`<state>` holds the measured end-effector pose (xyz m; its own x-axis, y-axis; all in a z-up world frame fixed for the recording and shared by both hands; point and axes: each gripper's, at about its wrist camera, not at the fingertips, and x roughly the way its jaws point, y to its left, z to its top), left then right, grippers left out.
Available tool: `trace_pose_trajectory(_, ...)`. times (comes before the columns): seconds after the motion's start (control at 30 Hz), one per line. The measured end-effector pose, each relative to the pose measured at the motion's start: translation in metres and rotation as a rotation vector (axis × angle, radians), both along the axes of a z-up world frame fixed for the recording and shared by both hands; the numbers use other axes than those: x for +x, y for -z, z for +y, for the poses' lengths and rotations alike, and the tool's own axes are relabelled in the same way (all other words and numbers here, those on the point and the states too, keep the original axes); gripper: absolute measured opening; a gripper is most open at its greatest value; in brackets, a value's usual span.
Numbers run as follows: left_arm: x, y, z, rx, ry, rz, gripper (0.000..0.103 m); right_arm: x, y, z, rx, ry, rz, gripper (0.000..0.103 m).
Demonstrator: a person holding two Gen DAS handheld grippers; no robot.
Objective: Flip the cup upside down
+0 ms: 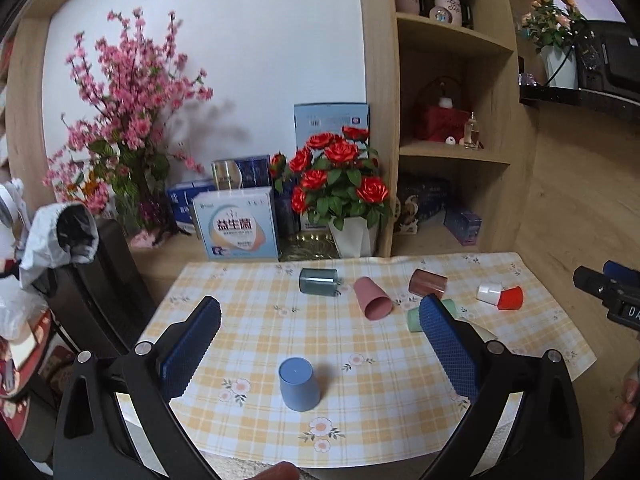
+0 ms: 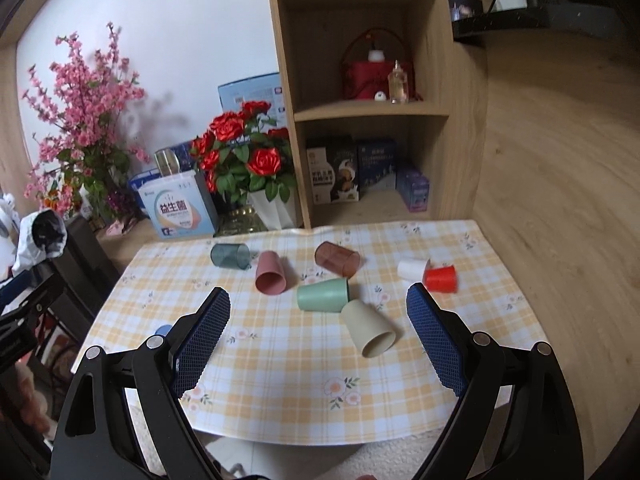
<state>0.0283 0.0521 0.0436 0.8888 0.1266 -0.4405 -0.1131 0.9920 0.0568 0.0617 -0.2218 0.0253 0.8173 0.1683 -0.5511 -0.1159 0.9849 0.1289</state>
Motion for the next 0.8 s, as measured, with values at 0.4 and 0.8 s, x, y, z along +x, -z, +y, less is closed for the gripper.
trace_pose_trajectory(0.4,-0.013,-0.011,-0.014,-0.001,0.041,-0.025,0.097,-0.010,-0.006,-0.004,-0.007,0.007,-0.017,0.087)
trace_pose_trajectory(0.8,-0.020,-0.017,-0.015,-0.016,0.053,-0.034,0.097,-0.018,-0.016,-0.008,-0.026,0.018,-0.052,0.087)
